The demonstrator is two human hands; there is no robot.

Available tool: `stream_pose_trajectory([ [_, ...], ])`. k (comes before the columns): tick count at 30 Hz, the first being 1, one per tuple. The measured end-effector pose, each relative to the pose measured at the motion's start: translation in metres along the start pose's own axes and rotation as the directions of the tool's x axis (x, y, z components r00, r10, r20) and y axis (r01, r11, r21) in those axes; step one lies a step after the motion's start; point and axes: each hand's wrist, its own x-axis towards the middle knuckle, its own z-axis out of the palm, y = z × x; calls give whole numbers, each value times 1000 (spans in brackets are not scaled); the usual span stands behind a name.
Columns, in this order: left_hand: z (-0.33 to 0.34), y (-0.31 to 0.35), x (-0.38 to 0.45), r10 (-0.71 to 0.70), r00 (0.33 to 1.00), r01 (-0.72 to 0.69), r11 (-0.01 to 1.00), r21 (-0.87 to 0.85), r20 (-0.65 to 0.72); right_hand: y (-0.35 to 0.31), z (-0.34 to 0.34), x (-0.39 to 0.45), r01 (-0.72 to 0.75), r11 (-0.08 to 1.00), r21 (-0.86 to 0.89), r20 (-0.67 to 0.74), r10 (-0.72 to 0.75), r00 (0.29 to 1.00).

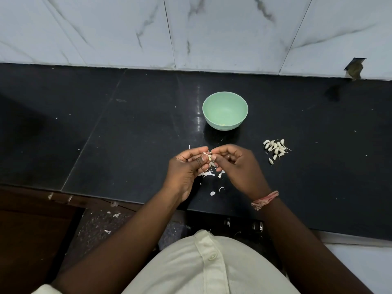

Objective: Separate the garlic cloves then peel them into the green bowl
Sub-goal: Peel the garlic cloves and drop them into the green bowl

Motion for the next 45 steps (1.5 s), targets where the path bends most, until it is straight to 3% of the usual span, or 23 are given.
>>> stream_pose_trajectory([
  [7,-1,0,1,-15,998,13,999,33,53,7,0,4,-31,999,42,39,30,999],
  [12,1,-1,1,-27,995,27,1000,3,98,6,6,1,58,984,-166,-4,-60,998],
  [20,0,3,0,-68,990,76,996,-55,126,14,14,3,92,931,-353,-56,-119,991],
  [28,-2,0,-7,-117,982,131,988,-85,147,20,9,5,-24,962,-271,-241,-43,969],
  [34,0,-2,-8,-101,994,107,986,-124,52,22,8,2,-99,995,-24,-183,93,979],
  [45,2,-8,-9,-43,995,32,992,-124,-90,23,9,-1,-80,996,-41,-243,68,968],
])
